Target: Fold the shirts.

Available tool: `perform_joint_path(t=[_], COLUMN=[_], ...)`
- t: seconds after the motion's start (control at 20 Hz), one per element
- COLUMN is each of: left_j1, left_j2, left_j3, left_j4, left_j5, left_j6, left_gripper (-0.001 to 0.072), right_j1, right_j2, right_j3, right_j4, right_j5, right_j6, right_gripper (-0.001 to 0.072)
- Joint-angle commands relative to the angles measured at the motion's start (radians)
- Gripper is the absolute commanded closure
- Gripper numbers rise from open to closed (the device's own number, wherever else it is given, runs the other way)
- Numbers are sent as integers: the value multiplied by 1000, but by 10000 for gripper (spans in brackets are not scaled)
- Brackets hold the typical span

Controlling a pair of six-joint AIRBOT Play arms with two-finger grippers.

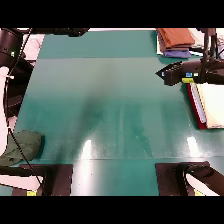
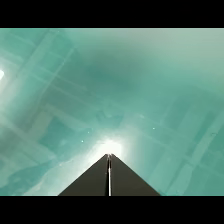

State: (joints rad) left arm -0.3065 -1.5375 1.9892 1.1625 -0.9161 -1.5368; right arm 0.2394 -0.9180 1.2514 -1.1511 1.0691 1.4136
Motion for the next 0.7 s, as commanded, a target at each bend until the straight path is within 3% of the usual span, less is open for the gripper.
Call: perform_joint_path(t=[0.0,0.05,0.15,0.3,0.45,0.65], left_j1=[0,11,64,165,248,355], left_j2=[0,6,53,167,360,628], left_j3=[0,6,13,-26,-248,-704], left_j4=[4,4,49,247,422,528], left_j5=[28,3,-168,-475,-553,-626], left_j6=[0,0,1,2,0,0], left_gripper=[684,684,684,685,684,682], right_j1=[0,0,0,0,0,0], right_j2=[1,1,1,1,1,1], right_j3=[1,1,1,1,1,1], right_j4=[0,0,0,0,0,0], right_j5=[5,6,6,-1,-4,-5], right_j6=[0,0,0,0,0,0], right_gripper=[692,692,692,692,692,692])
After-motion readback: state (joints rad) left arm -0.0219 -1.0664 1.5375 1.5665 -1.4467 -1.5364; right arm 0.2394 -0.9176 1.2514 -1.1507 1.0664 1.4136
